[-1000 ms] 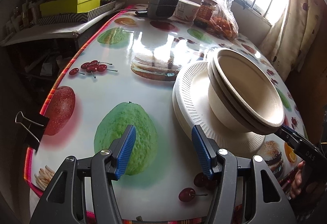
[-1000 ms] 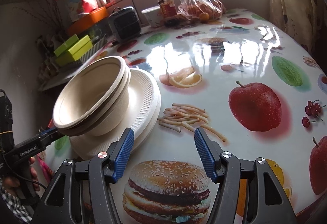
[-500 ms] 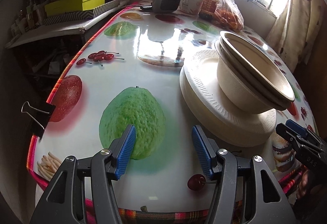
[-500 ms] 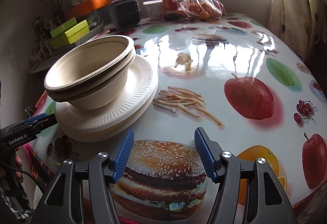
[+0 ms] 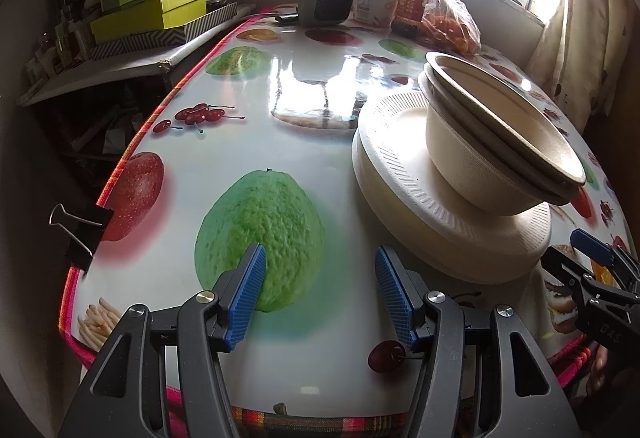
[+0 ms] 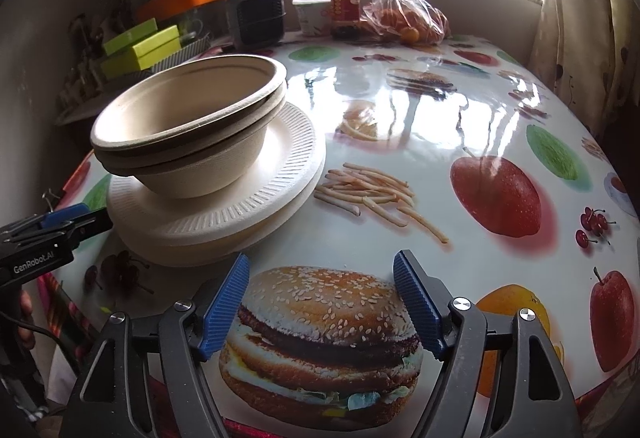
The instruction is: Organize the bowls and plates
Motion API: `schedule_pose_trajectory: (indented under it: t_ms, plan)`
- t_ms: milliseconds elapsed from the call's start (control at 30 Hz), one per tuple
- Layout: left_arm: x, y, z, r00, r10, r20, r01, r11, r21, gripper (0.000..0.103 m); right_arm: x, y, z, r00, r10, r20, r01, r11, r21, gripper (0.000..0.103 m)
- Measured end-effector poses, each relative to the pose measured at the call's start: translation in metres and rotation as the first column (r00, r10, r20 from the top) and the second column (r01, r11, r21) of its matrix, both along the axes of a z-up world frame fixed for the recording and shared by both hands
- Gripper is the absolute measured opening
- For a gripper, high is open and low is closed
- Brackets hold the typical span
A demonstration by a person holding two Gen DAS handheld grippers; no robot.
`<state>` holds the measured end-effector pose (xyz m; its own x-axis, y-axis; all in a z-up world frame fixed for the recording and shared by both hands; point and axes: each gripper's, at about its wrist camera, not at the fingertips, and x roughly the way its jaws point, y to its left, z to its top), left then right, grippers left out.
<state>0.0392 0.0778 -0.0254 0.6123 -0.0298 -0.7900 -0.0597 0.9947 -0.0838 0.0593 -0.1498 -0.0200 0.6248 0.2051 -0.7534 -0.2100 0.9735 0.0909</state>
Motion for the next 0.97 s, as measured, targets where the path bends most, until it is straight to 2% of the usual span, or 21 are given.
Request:
schedule_pose_trajectory:
  t_ms: [600, 967]
  plan:
    - [-0.0008, 0.0009, 0.0011, 1.0, 0.005, 0.008, -0.005, 1.0, -0.012, 0.058, -0.0002, 0.005, -0.0006, 1.0, 0.001, 0.003, -0.001, 1.0, -0.02, 0.079]
    - [-0.0001, -0.0004, 0.0001, 1.0, 0.003, 0.005, -0.003, 1.0, 0.006, 0.058, -0.0004, 0.0053, -0.0009, 1.0, 0.001, 0.003, -0.001, 1.0, -0.021, 0.079]
